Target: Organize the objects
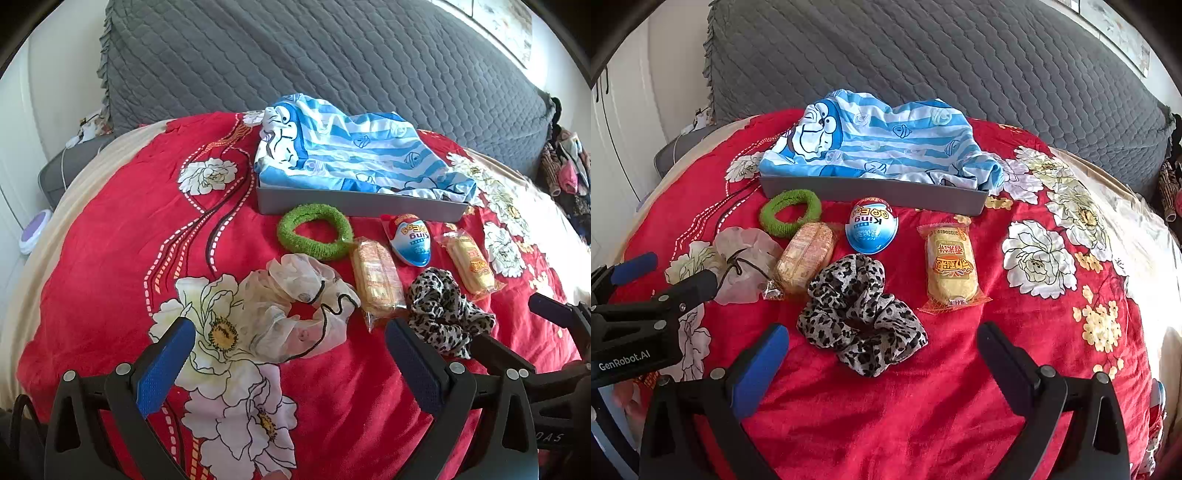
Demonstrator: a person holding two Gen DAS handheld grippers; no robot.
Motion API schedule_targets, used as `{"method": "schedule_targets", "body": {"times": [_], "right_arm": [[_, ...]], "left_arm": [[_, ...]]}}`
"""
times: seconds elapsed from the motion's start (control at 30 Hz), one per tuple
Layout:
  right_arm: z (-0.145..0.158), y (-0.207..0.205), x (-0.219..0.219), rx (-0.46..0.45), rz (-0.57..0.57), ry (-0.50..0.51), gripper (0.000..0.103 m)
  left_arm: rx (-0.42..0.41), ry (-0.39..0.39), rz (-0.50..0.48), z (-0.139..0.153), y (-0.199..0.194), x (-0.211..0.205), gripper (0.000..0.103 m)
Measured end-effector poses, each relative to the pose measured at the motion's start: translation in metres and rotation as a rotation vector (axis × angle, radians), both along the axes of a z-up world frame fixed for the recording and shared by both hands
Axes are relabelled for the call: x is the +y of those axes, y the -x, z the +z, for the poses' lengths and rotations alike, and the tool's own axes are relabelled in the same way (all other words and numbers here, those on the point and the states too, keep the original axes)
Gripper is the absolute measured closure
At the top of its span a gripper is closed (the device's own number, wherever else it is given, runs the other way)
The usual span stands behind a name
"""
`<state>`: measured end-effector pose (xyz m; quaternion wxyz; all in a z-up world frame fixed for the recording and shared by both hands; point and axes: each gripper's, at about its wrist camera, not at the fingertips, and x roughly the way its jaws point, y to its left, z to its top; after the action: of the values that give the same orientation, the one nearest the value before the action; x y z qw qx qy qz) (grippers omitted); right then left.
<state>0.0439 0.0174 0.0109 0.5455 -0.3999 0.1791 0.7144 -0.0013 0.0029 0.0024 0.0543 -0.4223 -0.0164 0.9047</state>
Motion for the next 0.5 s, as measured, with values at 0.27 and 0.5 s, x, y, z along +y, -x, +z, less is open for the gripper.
{"method": "schedule_targets", "body": {"times": [0.27,0.5], "right_arm": [[0.0011,-0.0011,0.0006,0.002,-0.028,-0.005,0.001],[0.0016,0.0023,0.0010,-0.013,-0.019,-0.018,0.001]], "left_arm": [[-0.001,0.000,-0.003,-0.0007,0.0001,-0.0004,0.000],[-0.009,-0.002,0.000,-0.0018,0.0012,-0.0027,0.000]]}}
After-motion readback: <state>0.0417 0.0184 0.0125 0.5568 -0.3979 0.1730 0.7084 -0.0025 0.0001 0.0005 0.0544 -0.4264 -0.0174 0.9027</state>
